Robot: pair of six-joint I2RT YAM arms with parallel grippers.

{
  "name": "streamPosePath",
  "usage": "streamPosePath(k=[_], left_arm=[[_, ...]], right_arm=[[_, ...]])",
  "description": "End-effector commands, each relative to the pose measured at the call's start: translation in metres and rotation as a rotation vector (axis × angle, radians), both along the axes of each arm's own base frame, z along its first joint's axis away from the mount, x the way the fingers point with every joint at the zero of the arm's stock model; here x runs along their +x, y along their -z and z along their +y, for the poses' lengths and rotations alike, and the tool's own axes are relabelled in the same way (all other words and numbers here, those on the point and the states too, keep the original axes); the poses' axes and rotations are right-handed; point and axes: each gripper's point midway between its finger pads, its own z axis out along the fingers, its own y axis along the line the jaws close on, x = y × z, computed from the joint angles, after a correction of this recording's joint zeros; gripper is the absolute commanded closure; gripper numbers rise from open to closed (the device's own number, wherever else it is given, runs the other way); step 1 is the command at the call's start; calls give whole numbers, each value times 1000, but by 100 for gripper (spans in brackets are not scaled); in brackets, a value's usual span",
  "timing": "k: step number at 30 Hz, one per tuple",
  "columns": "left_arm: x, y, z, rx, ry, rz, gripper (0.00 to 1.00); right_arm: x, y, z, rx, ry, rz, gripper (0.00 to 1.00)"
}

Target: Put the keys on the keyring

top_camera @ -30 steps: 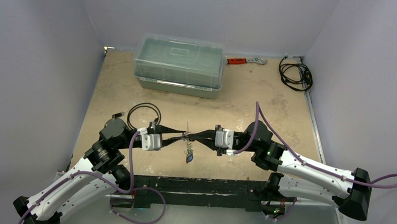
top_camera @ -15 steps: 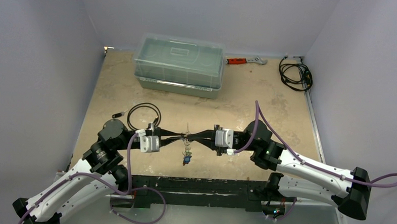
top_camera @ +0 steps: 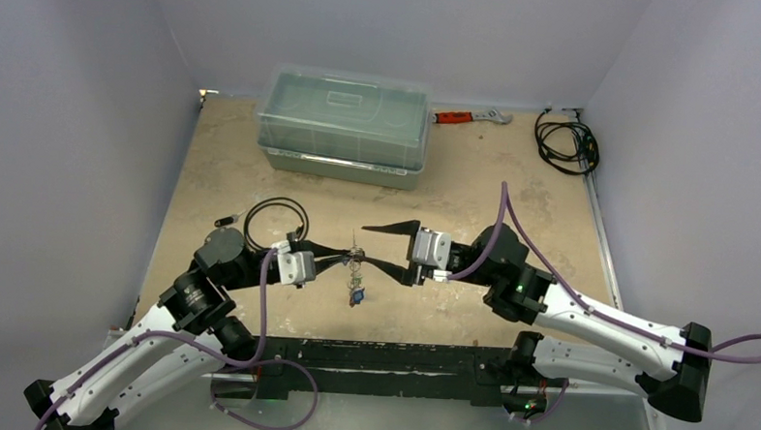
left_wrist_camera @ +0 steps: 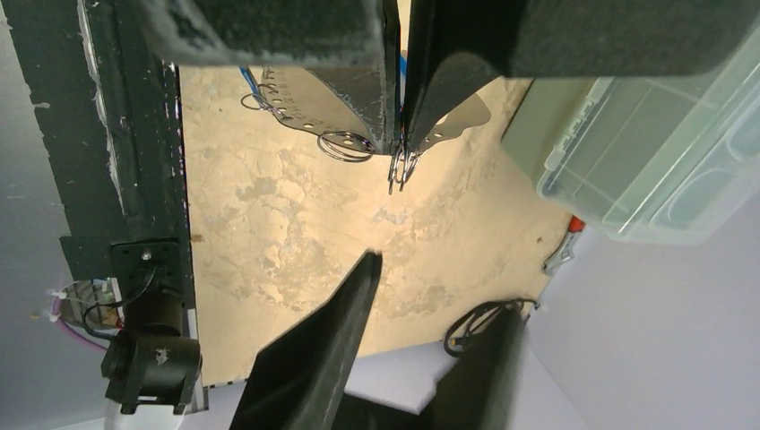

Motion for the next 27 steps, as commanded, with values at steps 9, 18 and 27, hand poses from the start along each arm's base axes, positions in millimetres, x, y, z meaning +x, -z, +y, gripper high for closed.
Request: streamPosePath(k=[9,18,27], left_arm=[[15,-12,-3,16,-43,13,100],[23,-24,2,30,-118,106,100],[19,0,-4,42,-85,153,100]], right_arm=[[27,4,-17,-348,164,69,44],[10,6,-8,-449,62,118,46],[7,30,-1,-478,32,122,53]])
